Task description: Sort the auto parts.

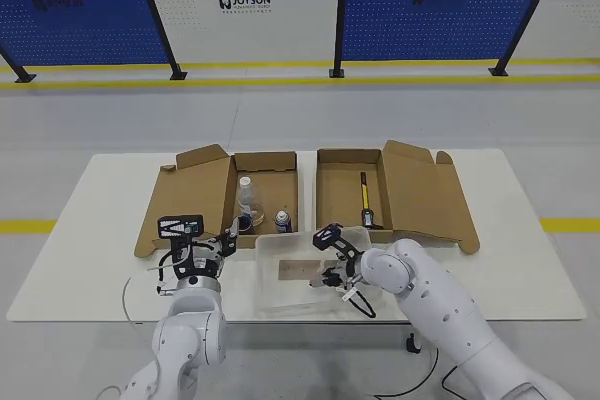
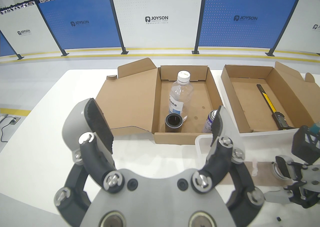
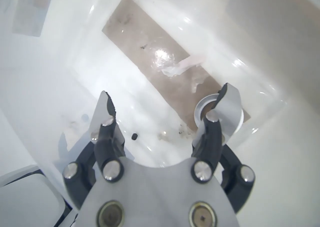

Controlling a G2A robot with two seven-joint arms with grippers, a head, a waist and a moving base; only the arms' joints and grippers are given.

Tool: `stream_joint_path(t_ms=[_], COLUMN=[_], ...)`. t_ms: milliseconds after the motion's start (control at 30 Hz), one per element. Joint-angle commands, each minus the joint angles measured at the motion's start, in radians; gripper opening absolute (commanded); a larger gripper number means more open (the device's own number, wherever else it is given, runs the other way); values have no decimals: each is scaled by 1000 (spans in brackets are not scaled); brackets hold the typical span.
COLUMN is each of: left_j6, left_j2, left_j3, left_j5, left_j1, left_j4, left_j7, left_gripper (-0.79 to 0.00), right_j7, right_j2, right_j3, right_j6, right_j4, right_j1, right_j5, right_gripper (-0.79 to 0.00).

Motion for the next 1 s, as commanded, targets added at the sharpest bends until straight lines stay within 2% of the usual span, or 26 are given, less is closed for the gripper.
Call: stream_joint_path(t_ms=[0,167,233,633,967], left_j6=[0,0,0,0,0], left_j2=[0,0,0,0,0], left_j3=[0,0,0,0,0], left_j5=[0,0,0,0,0], left_j1=[0,0,0,0,0], left_j4=[0,0,0,0,0], left_j7=[0,0,0,0,0], left_gripper=[0,0,0,0,0], right_j7=[2,15,34,65,99], right_j2=[-1,-10,-11,6,-6], right_j3=[0,-2,-6,11,-19], right_j6=[-11,-109,-120,47,38], right_j4=[-10,-25,-27,-29,19], right_j1=[-2,-8,8,28,39], right_j5=[23,184,185,-24,3], right_gripper=[-77,-31,-6,-6,-9])
